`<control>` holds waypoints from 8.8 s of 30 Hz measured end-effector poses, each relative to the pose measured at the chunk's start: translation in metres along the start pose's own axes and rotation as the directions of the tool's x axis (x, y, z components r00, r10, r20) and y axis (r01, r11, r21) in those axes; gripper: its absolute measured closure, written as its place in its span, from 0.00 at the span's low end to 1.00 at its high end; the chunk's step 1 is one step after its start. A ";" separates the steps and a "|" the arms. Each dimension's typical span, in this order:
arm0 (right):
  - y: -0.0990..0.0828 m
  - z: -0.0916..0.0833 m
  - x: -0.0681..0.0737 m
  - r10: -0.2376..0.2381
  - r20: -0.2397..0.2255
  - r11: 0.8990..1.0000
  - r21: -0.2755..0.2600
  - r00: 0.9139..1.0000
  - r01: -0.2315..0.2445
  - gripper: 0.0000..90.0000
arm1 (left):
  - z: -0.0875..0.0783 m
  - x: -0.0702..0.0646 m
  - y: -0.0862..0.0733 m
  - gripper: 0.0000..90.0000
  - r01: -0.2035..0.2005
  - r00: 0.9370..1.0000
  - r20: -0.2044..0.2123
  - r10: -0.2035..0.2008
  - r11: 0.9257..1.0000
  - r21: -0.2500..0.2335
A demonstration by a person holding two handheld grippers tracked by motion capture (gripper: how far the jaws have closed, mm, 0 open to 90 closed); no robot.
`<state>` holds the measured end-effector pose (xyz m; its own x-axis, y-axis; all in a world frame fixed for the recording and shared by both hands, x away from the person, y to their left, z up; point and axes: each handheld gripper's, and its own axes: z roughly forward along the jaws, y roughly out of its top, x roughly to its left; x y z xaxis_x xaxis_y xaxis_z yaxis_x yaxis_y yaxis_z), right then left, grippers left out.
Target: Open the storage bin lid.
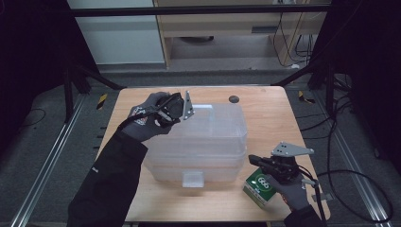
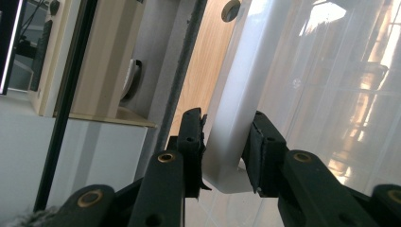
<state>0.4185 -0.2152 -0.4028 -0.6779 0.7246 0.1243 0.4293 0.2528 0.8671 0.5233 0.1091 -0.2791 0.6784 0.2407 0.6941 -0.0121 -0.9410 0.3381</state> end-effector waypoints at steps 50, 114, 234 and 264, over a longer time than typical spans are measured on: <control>0.002 0.012 0.008 0.029 -0.025 0.999 -0.042 0.999 -0.030 1.00 | -0.064 -0.001 -0.047 0.54 0.335 0.942 0.078 -0.325 0.910 -0.243; 0.001 0.014 0.009 0.023 -0.017 0.999 -0.032 1.000 -0.024 1.00 | -0.045 -0.105 -0.208 0.99 0.801 0.597 0.211 -0.774 0.560 -0.210; 0.040 0.021 -0.002 -0.018 0.004 0.998 -0.058 1.000 0.018 0.97 | -0.020 -0.076 -0.171 0.73 0.758 0.629 0.133 -0.766 0.565 -0.326; 0.019 0.049 -0.010 0.030 0.081 0.985 0.166 0.996 -0.043 0.85 | -0.021 -0.075 -0.171 0.73 0.761 0.625 0.132 -0.769 0.563 -0.321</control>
<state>0.4626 -0.1864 -0.4109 -0.6138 0.7816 0.1109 0.5512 0.3238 0.7690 0.4591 0.2568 -0.3758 0.5304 0.8430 0.0896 0.2742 -0.2706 0.9228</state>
